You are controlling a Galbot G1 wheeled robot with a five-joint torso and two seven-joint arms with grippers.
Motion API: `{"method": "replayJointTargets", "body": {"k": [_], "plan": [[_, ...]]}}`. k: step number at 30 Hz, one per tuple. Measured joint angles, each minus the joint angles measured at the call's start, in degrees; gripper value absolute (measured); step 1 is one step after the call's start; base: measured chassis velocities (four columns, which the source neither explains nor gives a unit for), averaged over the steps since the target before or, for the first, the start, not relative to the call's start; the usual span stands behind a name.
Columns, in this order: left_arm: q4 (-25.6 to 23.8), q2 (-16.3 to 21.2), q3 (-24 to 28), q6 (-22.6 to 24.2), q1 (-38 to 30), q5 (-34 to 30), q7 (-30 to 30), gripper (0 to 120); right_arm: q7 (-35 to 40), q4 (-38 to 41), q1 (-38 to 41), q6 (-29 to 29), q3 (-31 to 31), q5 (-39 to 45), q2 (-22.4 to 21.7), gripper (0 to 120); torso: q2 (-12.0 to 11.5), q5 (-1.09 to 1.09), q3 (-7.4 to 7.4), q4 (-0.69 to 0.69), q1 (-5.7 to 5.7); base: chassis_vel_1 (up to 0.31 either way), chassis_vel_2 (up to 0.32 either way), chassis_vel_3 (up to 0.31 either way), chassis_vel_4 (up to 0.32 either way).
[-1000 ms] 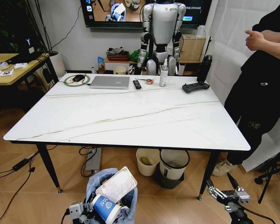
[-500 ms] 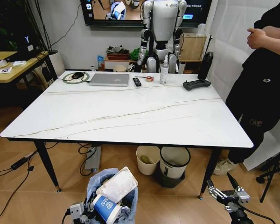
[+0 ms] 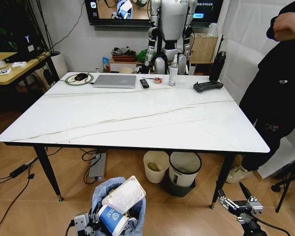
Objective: Pick up the trash bin and place the trash from the table into it.
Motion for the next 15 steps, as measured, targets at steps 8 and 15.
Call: {"method": "replayJointTargets", "body": {"k": [8,15], "plan": [[0.0,0.1,-0.1,0.1,0.0,-0.1,0.0,0,0.0,0.0,0.0,0.0,0.0,0.0,0.0,100,-2.6,0.00,-1.47,0.00,-1.09,0.000,0.000,0.000,0.000],[0.2,0.1,-0.1,0.3,-0.2,-0.3,-0.1,0,0.0,0.0,0.0,0.0,0.0,0.0,0.0,100,-4.4,0.00,-2.53,0.00,-1.92,0.000,0.000,0.000,0.000]]}}
